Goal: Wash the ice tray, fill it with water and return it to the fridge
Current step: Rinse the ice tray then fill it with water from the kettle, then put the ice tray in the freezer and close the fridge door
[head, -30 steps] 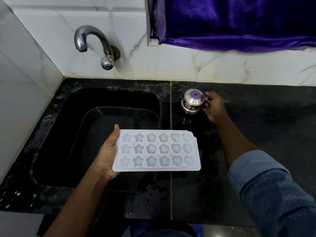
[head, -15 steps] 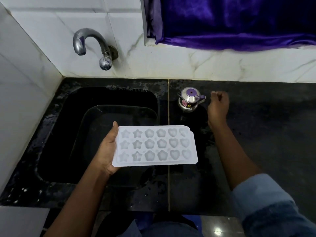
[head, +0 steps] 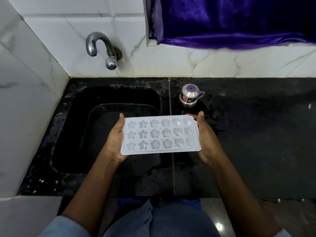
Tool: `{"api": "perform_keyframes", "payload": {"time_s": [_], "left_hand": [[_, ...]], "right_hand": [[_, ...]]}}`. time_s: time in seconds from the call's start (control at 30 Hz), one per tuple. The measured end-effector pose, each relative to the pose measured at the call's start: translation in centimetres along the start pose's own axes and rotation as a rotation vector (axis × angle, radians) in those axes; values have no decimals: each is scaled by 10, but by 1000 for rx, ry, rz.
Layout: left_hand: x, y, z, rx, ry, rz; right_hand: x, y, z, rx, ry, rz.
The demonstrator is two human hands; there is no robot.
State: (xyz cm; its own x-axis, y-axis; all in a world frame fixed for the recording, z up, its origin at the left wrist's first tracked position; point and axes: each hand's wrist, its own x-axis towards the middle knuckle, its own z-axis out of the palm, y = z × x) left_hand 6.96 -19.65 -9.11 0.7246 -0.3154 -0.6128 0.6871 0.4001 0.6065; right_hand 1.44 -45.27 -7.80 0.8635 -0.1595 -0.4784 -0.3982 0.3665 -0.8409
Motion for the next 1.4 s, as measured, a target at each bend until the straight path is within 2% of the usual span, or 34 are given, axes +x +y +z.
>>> {"api": "perform_keyframes", "payload": {"time_s": [0.47,0.7,0.97,1.17,1.4], "left_hand": [[-52,20,-50,22,24,12],[-83,32,-71,-83,46,77],[-115,23,-96,-221,181,221],[-149,-2,-102,-404,327,380],[-209,-46,-100,-563,481,545]], "right_hand": [[-30,-1,61,-93,69,-56],[-31,-1,96,-130,-3,-23],[-5,-5,136,-217,-242,33],[-4,-13,171,-389,-450,23],[-25,4,209,-524,-720,113]]}}
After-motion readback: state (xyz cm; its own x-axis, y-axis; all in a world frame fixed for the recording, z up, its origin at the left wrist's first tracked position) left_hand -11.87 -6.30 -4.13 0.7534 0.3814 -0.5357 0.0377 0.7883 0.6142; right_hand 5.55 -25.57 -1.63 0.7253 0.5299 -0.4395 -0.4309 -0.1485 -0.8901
